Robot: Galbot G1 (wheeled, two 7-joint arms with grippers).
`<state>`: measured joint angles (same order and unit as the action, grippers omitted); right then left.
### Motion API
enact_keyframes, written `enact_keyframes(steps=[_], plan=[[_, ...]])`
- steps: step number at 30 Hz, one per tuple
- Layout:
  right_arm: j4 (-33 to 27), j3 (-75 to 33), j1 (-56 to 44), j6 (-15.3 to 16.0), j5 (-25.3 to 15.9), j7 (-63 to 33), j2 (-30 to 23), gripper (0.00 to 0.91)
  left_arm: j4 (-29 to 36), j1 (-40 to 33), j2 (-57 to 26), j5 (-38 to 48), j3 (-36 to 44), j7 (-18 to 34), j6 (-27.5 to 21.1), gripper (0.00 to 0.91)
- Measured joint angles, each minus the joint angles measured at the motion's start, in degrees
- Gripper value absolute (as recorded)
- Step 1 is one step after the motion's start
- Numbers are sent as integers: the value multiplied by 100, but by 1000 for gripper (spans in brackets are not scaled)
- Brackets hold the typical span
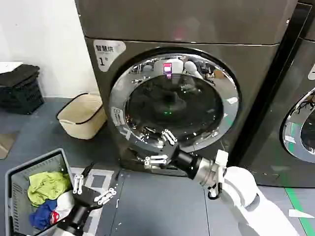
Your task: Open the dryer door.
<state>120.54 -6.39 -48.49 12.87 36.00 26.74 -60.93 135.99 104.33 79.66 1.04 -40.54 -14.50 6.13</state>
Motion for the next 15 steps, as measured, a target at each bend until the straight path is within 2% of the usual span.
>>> enact_keyframes(steps=[3, 8, 15], plan=[[-59, 10, 28, -74, -193, -18, -22, 907, 12, 8, 2, 0, -1, 0, 8, 907], [-262, 77, 101, -467, -531, -132, -100, 907, 84, 40, 4, -1, -5, 3, 13, 907], [-628, 154, 219, -750, -737, -124, -185, 907, 166, 92, 18, -2, -15, 13, 44, 907]])
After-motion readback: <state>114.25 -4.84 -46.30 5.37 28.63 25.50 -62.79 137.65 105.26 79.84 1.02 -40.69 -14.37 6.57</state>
